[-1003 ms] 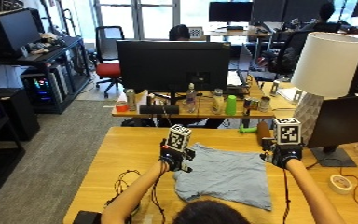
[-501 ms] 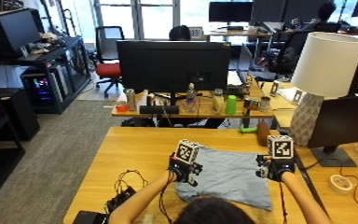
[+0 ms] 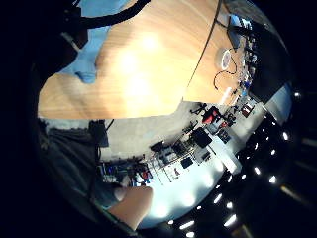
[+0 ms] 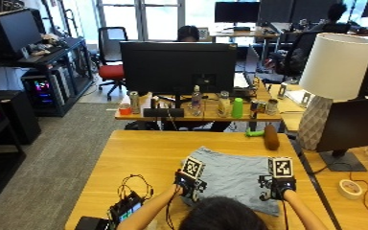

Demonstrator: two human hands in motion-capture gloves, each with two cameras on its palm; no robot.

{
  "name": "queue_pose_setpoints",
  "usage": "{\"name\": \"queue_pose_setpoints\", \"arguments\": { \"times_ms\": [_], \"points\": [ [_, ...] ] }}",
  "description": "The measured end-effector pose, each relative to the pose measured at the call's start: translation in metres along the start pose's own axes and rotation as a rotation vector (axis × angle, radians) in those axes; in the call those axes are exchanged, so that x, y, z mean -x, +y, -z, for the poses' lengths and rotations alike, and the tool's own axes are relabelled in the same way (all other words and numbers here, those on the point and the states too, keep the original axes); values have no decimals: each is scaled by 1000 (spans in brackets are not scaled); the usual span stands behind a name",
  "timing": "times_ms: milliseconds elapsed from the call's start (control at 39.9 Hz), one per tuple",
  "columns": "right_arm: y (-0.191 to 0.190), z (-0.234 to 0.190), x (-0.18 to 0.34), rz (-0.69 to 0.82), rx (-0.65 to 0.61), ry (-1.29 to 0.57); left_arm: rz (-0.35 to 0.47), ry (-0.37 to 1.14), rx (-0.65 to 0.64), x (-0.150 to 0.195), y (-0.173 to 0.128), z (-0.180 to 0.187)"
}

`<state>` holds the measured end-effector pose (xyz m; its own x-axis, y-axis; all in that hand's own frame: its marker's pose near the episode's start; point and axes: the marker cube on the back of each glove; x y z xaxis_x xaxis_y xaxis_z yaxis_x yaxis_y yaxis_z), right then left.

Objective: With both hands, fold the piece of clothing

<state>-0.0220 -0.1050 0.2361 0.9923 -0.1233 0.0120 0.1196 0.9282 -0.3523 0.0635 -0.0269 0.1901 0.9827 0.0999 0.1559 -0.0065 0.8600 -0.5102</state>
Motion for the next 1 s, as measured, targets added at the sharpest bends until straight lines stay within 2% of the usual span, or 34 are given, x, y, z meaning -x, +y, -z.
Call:
{"name": "queue_pose_setpoints", "arguments": {
  "times_ms": [100,150,276,326,376,627,677,727,752,802,852,902,1003],
  "points": [
    [-9,-9,-1,-3,13,-8,-37,20,56,-6,-4,-12],
    [-11,-13,0,8,22,-10,-45,34,19,-10,-10,-15],
    [-12,-19,1,11,23,-3,20,-42,-309,-10,-36,-6],
    [-15,-20,0,0,22,2,11,-72,-433,-11,-45,1],
    [-15,-23,0,13,35,-1,-9,-90,-483,-14,-49,5],
    [-27,-45,0,15,55,39,-75,-101,-464,-21,-48,11],
    [-22,-50,0,-62,120,53,-61,-103,-460,-19,-48,11],
    [-17,-56,0,-173,185,77,-6,-113,-459,-14,-47,13],
    [-19,-58,2,-174,176,91,25,-117,-457,-11,-47,13],
    [-31,-62,6,-73,83,119,58,-121,-462,-7,-46,15],
    [-42,-64,10,-2,1,141,42,-121,-481,-8,-48,17],
    [-45,-63,13,9,-52,156,19,-124,-502,-9,-49,19],
    [-46,-61,17,-23,-160,175,37,-135,-532,-8,-50,24]
  ]
}}
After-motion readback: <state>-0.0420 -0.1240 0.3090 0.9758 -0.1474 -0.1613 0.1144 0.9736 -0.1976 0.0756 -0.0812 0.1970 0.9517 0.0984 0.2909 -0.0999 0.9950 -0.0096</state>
